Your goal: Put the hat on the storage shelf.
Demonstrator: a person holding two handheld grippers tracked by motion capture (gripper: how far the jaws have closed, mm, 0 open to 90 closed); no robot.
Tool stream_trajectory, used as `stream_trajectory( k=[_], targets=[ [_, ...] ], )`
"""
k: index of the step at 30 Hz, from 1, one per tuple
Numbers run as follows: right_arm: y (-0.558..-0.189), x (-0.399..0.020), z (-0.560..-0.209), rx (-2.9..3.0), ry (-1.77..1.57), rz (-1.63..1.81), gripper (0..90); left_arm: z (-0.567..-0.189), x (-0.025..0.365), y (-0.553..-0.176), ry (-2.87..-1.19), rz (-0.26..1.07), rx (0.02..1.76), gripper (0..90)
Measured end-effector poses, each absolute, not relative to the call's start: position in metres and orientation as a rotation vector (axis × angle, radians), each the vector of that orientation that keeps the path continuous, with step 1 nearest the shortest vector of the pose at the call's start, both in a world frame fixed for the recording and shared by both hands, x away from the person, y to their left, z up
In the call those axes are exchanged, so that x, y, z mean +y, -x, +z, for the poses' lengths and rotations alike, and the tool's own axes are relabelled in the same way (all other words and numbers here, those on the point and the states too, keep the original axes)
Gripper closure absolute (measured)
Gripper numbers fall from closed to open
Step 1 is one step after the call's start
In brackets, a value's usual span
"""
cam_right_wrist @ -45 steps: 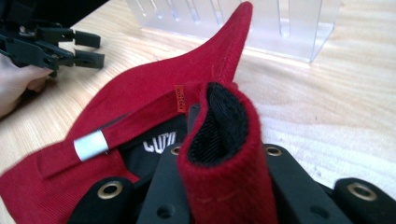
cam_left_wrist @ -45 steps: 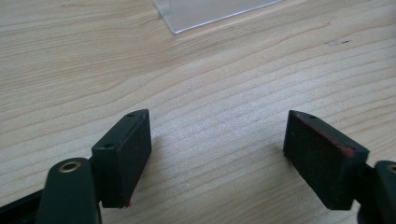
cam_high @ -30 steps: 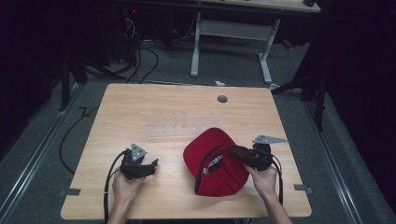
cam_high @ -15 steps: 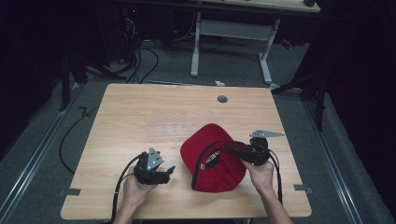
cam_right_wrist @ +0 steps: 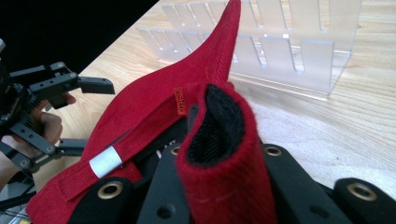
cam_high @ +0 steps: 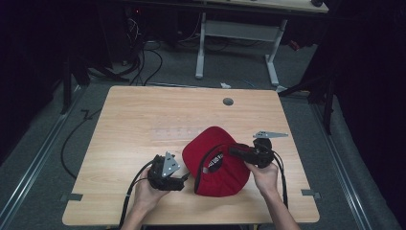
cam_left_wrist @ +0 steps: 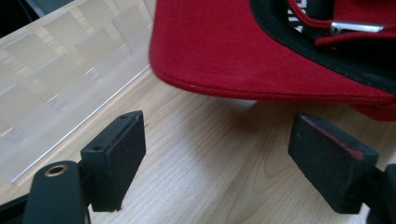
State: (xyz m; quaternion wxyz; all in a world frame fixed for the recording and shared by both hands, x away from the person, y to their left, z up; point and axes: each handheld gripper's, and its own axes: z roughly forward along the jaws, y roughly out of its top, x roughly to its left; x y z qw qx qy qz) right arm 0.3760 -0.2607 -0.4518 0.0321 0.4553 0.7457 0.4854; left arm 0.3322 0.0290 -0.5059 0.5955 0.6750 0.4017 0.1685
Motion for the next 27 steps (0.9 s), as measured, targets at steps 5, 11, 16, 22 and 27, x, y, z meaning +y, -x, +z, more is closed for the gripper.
stream_trajectory(
  k=[5,11,16,22,27],
  targets=[
    [-0.378,-0.255,-0.451,2.316,-1.399,1.493,82.8,-0.504,0.025,-0.331,-1.570,0.399,0.910,18.8],
    [-0.380,-0.251,-0.450,2.342,-1.399,1.474,82.7,-0.504,0.021,-0.329,-1.602,0.412,0.887,17.6],
    [-0.380,-0.248,-0.452,2.369,-1.412,1.428,82.6,-0.504,0.019,-0.328,-1.610,0.416,0.875,17.9],
    [-0.380,-0.245,-0.453,2.390,-1.409,1.416,82.4,-0.503,0.019,-0.327,-1.606,0.449,0.863,19.8],
    [-0.379,-0.242,-0.453,2.416,-1.405,1.408,82.3,-0.501,0.021,-0.328,-1.597,0.466,0.856,22.8]
  ],
)
